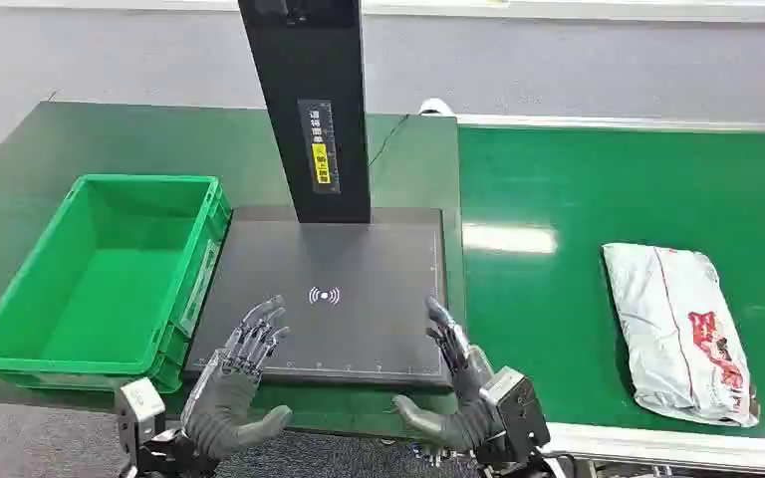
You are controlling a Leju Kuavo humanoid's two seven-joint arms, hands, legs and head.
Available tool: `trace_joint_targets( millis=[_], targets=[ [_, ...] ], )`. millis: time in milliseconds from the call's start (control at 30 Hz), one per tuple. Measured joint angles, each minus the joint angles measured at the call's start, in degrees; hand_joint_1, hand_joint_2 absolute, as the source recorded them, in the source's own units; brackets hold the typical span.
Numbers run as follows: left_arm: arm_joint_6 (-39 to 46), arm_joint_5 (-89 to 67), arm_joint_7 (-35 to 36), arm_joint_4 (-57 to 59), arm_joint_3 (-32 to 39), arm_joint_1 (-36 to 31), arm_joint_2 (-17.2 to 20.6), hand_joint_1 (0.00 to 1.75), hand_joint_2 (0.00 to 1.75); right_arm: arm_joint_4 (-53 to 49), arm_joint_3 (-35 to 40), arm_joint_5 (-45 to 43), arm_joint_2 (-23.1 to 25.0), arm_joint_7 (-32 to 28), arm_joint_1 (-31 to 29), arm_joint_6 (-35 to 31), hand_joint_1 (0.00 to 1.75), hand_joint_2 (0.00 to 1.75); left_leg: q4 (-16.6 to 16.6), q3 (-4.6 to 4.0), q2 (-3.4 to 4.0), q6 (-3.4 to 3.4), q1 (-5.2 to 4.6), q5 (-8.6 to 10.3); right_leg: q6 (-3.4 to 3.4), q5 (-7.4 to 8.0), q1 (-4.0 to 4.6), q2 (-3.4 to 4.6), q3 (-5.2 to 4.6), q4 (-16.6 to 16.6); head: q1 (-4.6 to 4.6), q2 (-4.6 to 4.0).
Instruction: Moved the parcel from conveyor to table for the left to box.
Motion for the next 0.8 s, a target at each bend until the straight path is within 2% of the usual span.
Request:
trace_joint_targets(
  millis=[100,200,267,433,533,800],
  targets=[
    [0.2,-0.1,0.7,-0.4,0.1,0.6,-0.1,0.0,1.75,-1.9,-2.1,15.7,-0.2,2.2,-0.3,-8.4,0.0,1.75,0.0,-0.01,0.0,0.0,0.0,0.0,0.0,0.0,0.0,0.0,0.01,0.0,0.02,0.0],
    [0.0,-0.2,0.8,-1.1,0.1,1.1,-0.1,0.0,1.75,-3.7,-5.5,27.9,-0.5,7.1,-1.6,-11.4,0.0,1.75,0.0,0.0,0.01,0.0,-0.01,0.0,0.0,0.0,-0.01,0.01,0.01,0.0,0.0,0.0],
    [-0.5,-0.3,0.9,-1.2,0.1,1.2,-0.1,0.0,1.75,-4.0,-8.6,32.0,-1.2,9.0,-3.1,-11.5,0.0,1.75,0.0,0.0,0.0,0.01,-0.01,0.0,0.01,0.01,-0.01,-0.01,0.01,0.0,0.0,0.0],
    [-0.8,-0.2,0.6,-1.2,0.2,1.2,-0.1,0.0,1.75,-2.8,-15.5,38.7,-4.3,10.0,-6.9,-12.5,0.0,1.75,0.0,0.0,0.0,0.01,-0.02,0.01,0.02,0.03,-0.02,0.0,0.04,0.0,0.0,0.0],
    [-0.5,-0.1,0.0,-1.2,0.3,1.3,0.0,0.0,1.75,0.8,-18.3,40.3,-7.1,10.3,-10.4,-12.8,0.0,1.75,0.0,0.0,-0.01,0.01,-0.02,0.01,0.02,0.05,-0.02,0.0,0.04,0.0,0.02,0.0],
    [-0.4,1.0,-0.1,-1.2,0.7,1.5,0.5,0.0,1.75,14.0,-22.7,43.2,-14.0,15.6,-20.4,-14.1,0.0,1.75,0.0,0.0,-0.02,0.02,-0.02,0.02,0.03,0.05,-0.02,-0.01,0.03,0.0,0.0,0.0]
  ],
)
